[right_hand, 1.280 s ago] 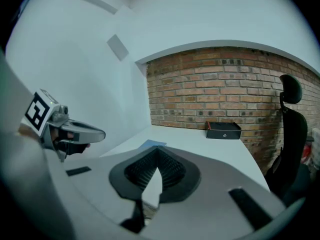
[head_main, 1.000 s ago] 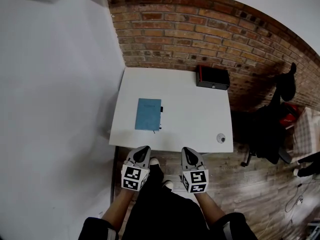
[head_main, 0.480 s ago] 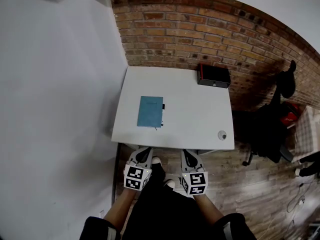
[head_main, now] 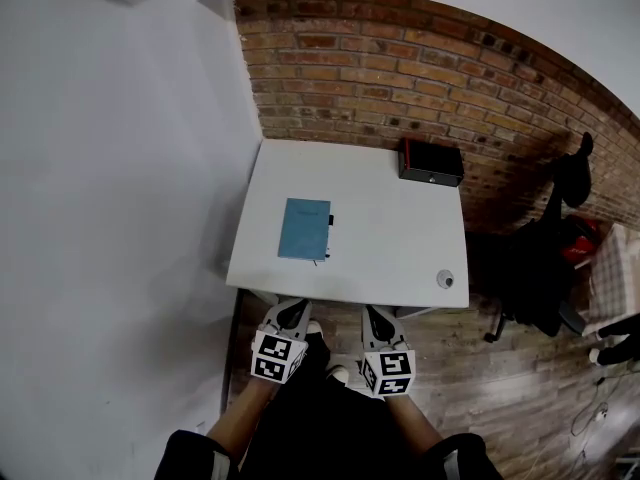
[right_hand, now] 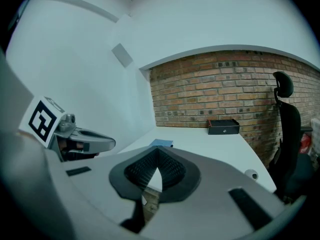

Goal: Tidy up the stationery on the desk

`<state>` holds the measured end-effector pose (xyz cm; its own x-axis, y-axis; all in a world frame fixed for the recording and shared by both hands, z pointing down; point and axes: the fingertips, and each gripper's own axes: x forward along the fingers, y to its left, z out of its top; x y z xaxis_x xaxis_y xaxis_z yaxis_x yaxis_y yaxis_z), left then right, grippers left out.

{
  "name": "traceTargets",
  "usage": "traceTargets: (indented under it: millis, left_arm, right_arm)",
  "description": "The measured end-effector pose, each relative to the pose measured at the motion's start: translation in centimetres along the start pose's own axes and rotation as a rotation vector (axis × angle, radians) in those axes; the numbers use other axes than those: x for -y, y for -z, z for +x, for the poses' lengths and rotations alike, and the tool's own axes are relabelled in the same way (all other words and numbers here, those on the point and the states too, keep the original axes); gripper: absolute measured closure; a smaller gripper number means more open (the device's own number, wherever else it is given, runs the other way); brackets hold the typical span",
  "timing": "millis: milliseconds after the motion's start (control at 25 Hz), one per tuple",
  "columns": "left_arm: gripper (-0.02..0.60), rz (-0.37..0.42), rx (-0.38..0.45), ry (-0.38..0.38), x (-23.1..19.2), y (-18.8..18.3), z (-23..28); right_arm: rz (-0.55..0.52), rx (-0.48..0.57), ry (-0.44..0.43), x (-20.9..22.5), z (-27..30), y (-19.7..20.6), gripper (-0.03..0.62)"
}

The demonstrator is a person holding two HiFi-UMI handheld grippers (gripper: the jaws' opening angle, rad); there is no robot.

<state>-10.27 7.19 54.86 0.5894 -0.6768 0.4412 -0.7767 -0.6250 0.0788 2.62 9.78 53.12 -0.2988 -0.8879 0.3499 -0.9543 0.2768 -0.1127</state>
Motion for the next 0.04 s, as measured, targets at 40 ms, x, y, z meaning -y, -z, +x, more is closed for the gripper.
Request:
traceTargets:
  millis: [40]
  left_arm:
    - [0.566,0.000,0.002,0.001,0.04,-0.17,-0.05]
  right_arm:
    - [0.001,0.000,0.000,-0.01,-0.04,-0.05,0.572]
